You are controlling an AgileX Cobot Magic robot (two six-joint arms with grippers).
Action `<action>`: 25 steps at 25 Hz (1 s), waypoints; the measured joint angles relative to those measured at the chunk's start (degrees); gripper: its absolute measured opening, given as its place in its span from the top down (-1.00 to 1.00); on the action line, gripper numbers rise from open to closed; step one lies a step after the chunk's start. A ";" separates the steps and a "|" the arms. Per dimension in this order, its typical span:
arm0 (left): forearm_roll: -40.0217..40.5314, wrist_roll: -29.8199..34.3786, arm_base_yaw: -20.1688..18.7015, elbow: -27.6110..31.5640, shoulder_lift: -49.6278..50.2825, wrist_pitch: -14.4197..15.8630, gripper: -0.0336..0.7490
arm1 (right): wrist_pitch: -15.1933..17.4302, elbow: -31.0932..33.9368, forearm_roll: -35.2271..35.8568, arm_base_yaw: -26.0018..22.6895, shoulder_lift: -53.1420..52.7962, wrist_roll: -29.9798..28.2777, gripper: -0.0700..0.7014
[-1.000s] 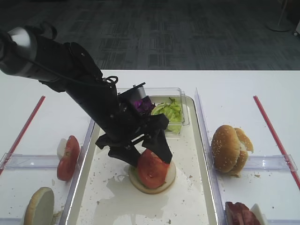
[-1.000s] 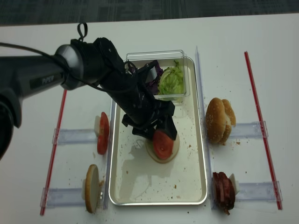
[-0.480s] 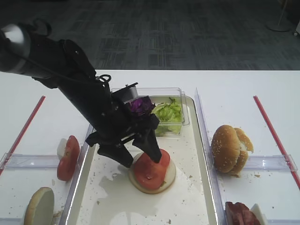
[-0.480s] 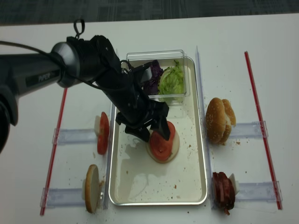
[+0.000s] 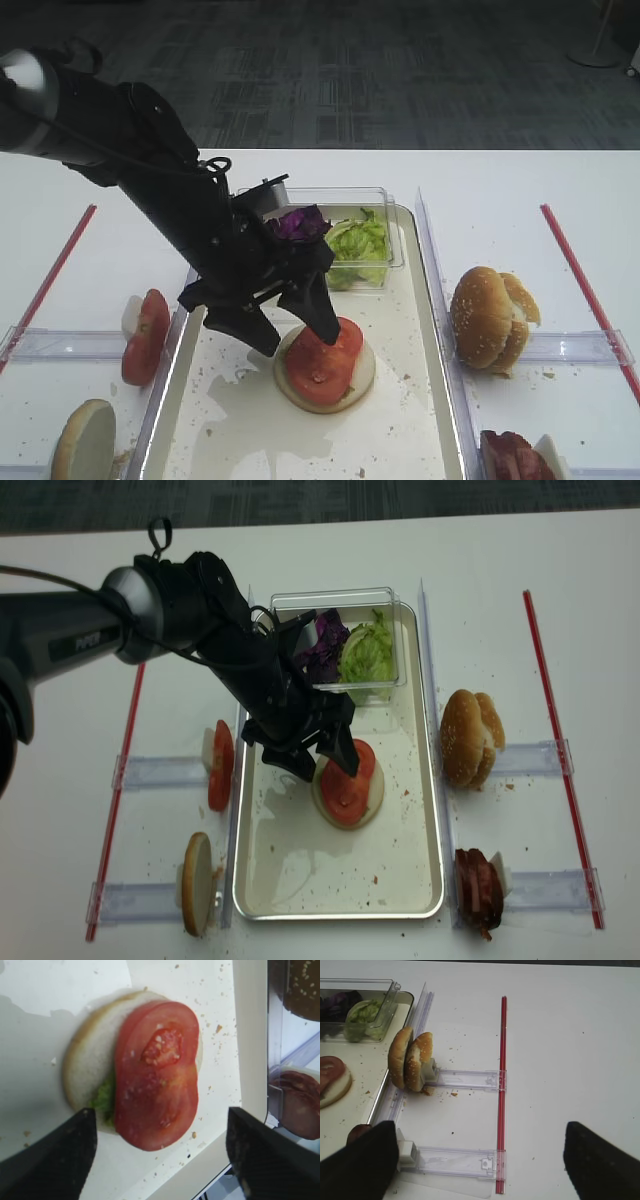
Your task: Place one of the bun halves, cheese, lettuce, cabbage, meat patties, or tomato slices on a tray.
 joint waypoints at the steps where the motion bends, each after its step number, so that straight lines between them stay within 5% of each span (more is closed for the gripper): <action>1: 0.00 0.00 0.00 0.00 -0.07 0.00 -0.35 | 0.00 0.00 0.00 0.00 0.00 0.00 -0.94; 25: 5.51 -5.07 0.00 -5.48 -15.16 3.15 -0.35 | 0.00 0.00 0.00 0.00 0.00 0.00 -0.94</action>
